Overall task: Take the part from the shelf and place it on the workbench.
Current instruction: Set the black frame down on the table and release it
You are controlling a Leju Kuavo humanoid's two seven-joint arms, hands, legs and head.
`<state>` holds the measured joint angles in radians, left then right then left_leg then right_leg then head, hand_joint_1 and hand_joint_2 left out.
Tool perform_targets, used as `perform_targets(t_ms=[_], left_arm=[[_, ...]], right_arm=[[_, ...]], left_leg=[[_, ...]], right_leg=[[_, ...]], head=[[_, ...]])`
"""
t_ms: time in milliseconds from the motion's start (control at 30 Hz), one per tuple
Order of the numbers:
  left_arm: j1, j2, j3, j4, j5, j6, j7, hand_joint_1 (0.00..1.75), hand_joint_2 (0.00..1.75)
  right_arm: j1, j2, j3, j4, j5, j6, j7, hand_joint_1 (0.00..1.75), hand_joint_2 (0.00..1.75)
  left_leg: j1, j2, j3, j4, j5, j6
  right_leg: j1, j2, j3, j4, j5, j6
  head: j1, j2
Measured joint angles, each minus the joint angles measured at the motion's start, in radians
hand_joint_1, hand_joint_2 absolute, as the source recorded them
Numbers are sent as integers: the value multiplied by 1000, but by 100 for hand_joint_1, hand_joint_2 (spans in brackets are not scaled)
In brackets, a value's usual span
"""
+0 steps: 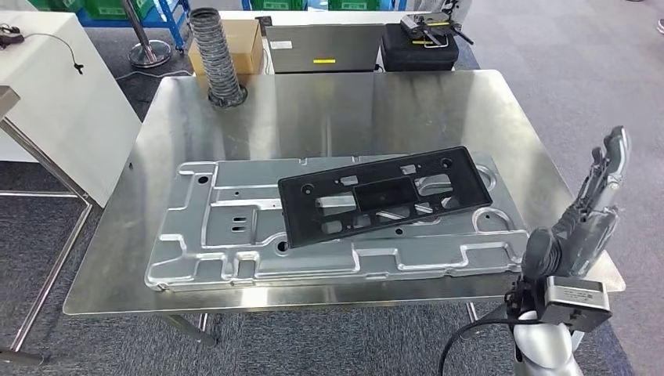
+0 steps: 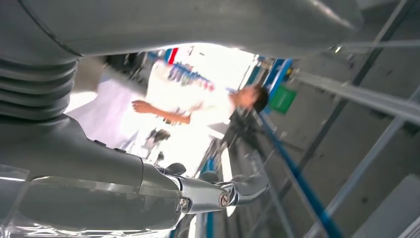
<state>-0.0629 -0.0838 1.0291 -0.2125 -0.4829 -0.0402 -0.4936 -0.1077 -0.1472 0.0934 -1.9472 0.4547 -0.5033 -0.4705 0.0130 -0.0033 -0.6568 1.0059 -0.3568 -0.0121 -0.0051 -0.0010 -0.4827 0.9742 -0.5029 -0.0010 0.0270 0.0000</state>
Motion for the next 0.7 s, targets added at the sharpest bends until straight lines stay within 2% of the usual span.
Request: perform_targets(t_ms=[33,67,133,167,200,233,267,300,333,367,400,467,500,533,567,633,667,700], left_arm=[[2,0,2,0,0,1,0,0,0],[4,1,4,0,0,2,0,0,0],[5,1,8,0,0,3,1,0,0],[6,1,11,0,0,3,1,0,0],[6,2,15,0,0,3,1,0,0],[6,3,18,0,0,4,1,0,0],[6,5,20,0,0,4,0,0,0],[5,7,22,0,0,4,0,0,0],[4,8,23,-1,-1,4,0,0,0],[4,10,25,-1,-2,3,-1,0,0],[4,11,26,-2,-4,3,-1,0,0],[4,11,28,-2,-9,1,-2,0,0],[4,11,29,-2,-13,1,-3,0,0],[3,11,29,-2,-17,0,-3,0,0],[2,11,29,-2,-22,-1,-4,0,0],[1,12,29,-3,-34,-3,-4,0,0],[1,12,29,-3,-41,-4,-4,0,0],[2,12,29,-3,-48,-6,-3,0,0]], right_arm=[[17,4,-9,0,-4,-11,-6,0,0],[34,9,-18,1,-9,-19,-12,0,0],[67,19,-36,2,-23,-30,-22,0,0],[83,24,-46,4,-30,-32,-27,0,0],[99,30,-57,6,-37,-33,-31,0,0],[115,36,-69,8,-45,-35,-34,0,0],[132,43,-84,10,-53,-36,-40,0,0],[149,48,-99,11,-61,-36,-45,0,0],[166,54,-115,12,-69,-34,-50,0,0],[180,60,-131,15,-77,-29,-54,0,0],[193,64,-146,19,-85,-23,-56,0,0],[215,70,-177,34,-103,-6,-58,0,0],[225,72,-193,44,-115,3,-59,0,0],[234,72,-210,55,-131,15,-61,0,0],[243,73,-228,66,-152,29,-64,0,0],[257,76,-270,91,-201,68,-68,0,0],[265,79,-293,105,-223,91,-70,0,0],[274,83,-318,119,-244,118,-71,0,0]], left_leg=[[0,0,-9,20,-30,-4],[0,0,-21,59,-77,-6],[1,0,-47,184,-183,-10],[1,0,-52,241,-208,-11],[1,0,-44,274,-210,-12],[0,0,-20,274,-190,-11],[0,0,21,236,-163,-9],[0,0,75,171,-149,-5],[-2,-1,130,94,-151,-1],[-5,-2,169,34,-160,4],[-8,-2,191,-5,-172,9],[-10,-1,192,-21,-167,20],[-9,1,186,-24,-157,28],[-8,4,177,-27,-145,36],[-5,7,164,-30,-131,41],[-6,9,134,-29,-107,47],[-6,10,118,-27,-95,46],[-6,10,101,-24,-83,45]], right_leg=[[-2,-2,-10,-4,13,-9],[-4,-4,-22,-8,26,-16],[0,-6,-53,-6,49,-22],[2,-6,-68,-4,60,-22],[3,-6,-85,0,70,-21],[4,-7,-101,5,79,-20],[5,-7,-117,11,86,-18],[5,-7,-131,19,92,-15],[6,-7,-142,28,98,-10],[6,-7,-149,33,104,-5],[5,-7,-152,35,111,0],[4,-6,-153,32,126,13],[2,-4,-156,36,121,20],[0,-3,-164,51,96,27],[-2,-1,-176,85,54,34],[-7,0,-207,204,-53,46],[-9,0,-216,266,-82,50],[-10,0,-215,308,-86,53]], head=[[-2,0],[-3,0],[-7,0],[-8,0],[-9,0],[-9,0],[-9,0],[-9,0],[-9,0],[-8,0],[-10,0],[-13,0],[-16,0],[-15,0],[-14,0],[-12,0],[-12,0],[-12,0]])
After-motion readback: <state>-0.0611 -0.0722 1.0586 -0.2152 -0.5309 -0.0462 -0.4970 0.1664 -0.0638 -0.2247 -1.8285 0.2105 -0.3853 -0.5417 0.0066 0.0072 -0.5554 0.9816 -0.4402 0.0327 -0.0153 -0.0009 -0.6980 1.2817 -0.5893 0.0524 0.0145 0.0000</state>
